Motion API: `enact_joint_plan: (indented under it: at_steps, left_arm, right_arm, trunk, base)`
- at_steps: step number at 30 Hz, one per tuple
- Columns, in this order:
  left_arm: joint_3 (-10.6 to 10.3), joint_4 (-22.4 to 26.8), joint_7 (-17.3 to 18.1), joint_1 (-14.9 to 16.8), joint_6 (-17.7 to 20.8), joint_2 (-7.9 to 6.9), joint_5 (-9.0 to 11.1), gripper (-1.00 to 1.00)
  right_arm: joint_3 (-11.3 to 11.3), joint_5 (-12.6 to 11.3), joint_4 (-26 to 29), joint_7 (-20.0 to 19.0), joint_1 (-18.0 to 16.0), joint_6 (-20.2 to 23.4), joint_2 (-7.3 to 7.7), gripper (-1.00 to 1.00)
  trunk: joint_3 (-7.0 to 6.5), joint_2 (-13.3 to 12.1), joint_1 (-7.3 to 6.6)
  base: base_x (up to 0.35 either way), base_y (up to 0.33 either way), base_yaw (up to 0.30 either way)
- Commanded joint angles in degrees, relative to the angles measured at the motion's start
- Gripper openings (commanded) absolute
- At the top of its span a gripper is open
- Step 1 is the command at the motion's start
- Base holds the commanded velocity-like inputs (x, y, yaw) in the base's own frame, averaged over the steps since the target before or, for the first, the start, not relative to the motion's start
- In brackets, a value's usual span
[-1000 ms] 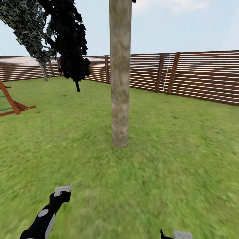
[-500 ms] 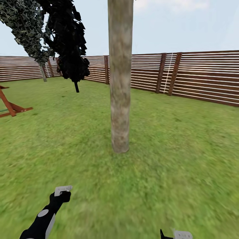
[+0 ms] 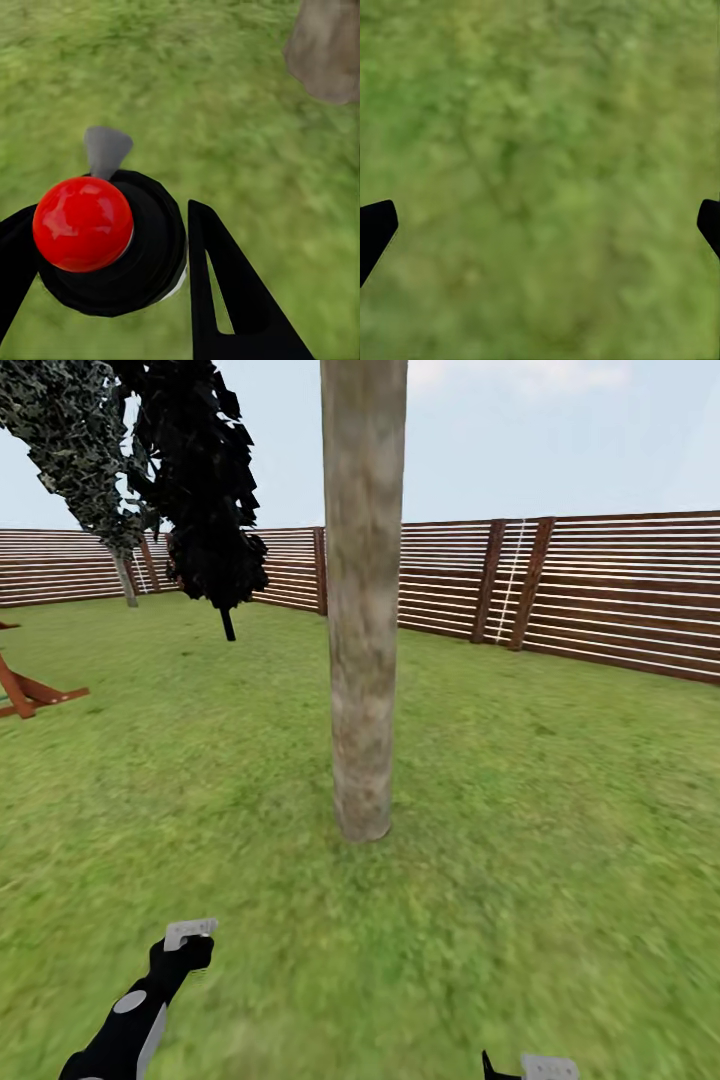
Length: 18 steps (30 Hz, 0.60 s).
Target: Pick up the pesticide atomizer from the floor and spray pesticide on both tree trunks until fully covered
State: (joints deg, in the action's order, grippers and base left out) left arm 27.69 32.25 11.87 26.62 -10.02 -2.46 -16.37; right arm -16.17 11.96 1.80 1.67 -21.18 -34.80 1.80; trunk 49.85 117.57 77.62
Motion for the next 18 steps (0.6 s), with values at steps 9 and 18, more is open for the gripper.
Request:
enact_joint_plan:
  at_steps: [9, 18]
  left_arm:
    - [0.00, 0.01, 0.01, -0.03, 0.00, 0.00, 0.02, -1.00]
    - [0.00, 0.01, 0.00, -0.04, 0.00, 0.00, 0.02, -1.00]
  right_arm:
    - [-0.03, 0.00, 0.03, -0.08, 0.00, 0.00, 0.02, 1.00]
    - [-0.01, 0.00, 0.00, -0.06, 0.00, 0.00, -0.05, 1.00]
  trunk:
    - [0.00, 0.00, 0.00]
    - [0.00, 0.00, 0.00]
  base:
    - [0.338, 0.000, -0.096]
    - [0.338, 0.000, -0.035]
